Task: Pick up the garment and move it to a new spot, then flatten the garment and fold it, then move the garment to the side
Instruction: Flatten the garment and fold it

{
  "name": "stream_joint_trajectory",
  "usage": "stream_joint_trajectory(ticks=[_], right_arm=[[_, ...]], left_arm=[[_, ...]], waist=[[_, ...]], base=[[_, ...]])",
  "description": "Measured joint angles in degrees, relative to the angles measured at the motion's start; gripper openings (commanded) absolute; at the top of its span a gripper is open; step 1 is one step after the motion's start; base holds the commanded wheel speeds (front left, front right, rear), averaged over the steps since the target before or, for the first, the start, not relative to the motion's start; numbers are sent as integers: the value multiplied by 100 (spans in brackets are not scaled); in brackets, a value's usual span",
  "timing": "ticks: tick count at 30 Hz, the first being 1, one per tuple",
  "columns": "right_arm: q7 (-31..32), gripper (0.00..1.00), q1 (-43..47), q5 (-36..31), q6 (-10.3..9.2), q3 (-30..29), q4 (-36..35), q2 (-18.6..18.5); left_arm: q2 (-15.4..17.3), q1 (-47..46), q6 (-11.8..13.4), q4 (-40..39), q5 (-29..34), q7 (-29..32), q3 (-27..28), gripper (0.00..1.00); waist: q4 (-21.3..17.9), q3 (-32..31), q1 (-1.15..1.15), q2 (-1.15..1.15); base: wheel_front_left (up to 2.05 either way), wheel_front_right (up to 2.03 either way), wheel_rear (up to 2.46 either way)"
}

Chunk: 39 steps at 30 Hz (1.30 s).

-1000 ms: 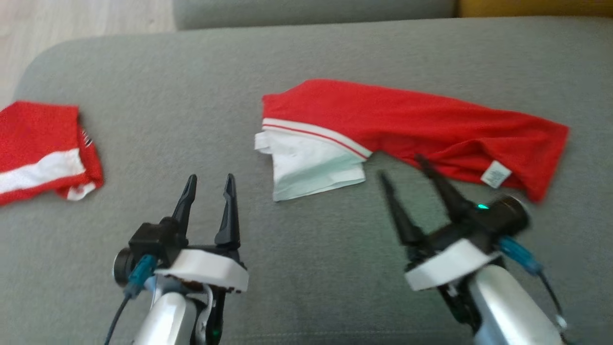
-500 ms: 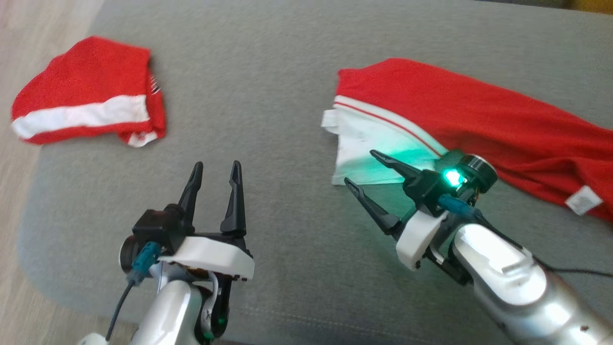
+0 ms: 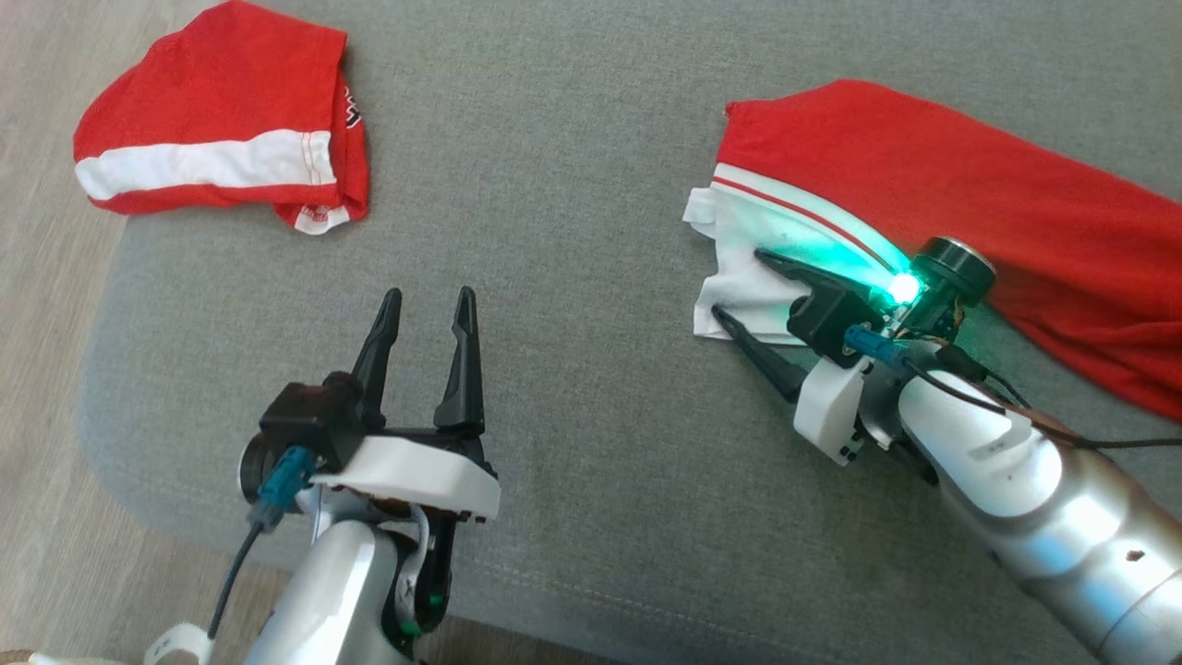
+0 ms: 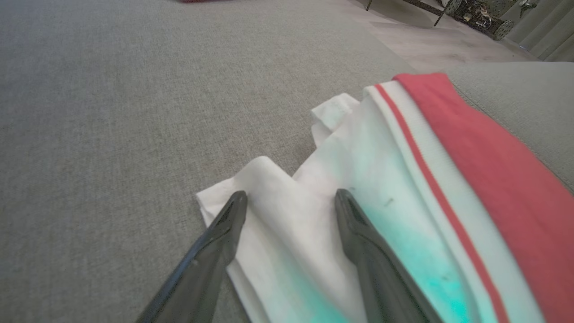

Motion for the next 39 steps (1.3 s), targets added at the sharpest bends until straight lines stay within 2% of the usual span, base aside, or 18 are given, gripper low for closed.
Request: stream_joint_trajectory(ticks=[1, 2, 10, 14, 16, 21, 27, 31, 34, 35, 39], right_arm=[[-2, 9, -32, -7, 0, 20, 69, 2], [-42, 0, -51, -7, 0, 34, 118, 13], [-449, 0, -56, 167, 0, -13, 214, 94], [-527, 0, -9, 426, 0, -133, -177, 86], [-537, 0, -25, 609, 0, -234, -711, -2], [-98, 0, -349, 910, 0, -606, -1467, -633], [594, 0, -1544, 1463, 0, -638, -1887, -1578], [780, 0, -2462, 1518, 0, -177, -1610, -2273], [868, 0, -3131, 1521, 1, 62, -1047, -2533], [872, 100, -3355, 1475, 1, 132, -791, -2586], [894, 100, -3955, 1329, 0, 119, 330, -2628]], left_arm=[[0, 0, 1, 0, 0, 0, -2, 100], [0, -1, 4, 0, 0, 0, -3, 100], [-1, -6, 4, 64, 0, 0, 0, 100], [0, 14, 4, 86, 8, 0, 26, 100], [0, 31, 2, 91, 22, 0, 36, 100], [0, 32, 3, 71, 49, 0, 20, 100], [1, 12, -2, 30, -42, 0, -165, 100], [-3, -62, -3, 27, -111, 0, -272, 100], [-11, -197, -3, 22, -134, 0, -375, 100], [-13, -246, -2, 12, -166, 0, -386, 100], [-19, -382, 53, -69, -246, 0, -407, 100]], waist=[[7, 14, 0, 0], [8, 24, 0, 0], [-94, -142, 0, 0], [-203, -335, 0, 0], [-321, -459, 0, 0], [-439, -552, -1, 0], [-319, -321, 0, 0], [-119, -106, 0, 0], [74, 63, 0, 0], [138, 125, 0, 0], [379, 330, 0, 0]], base=[[0, 0, 0], [0, 0, 0], [0, 0, 0], [0, 0, 0], [0, 0, 0], [0, 0, 0], [0, 0, 0], [0, 0, 0], [0, 0, 0], [0, 0, 0], [0, 0, 0]])
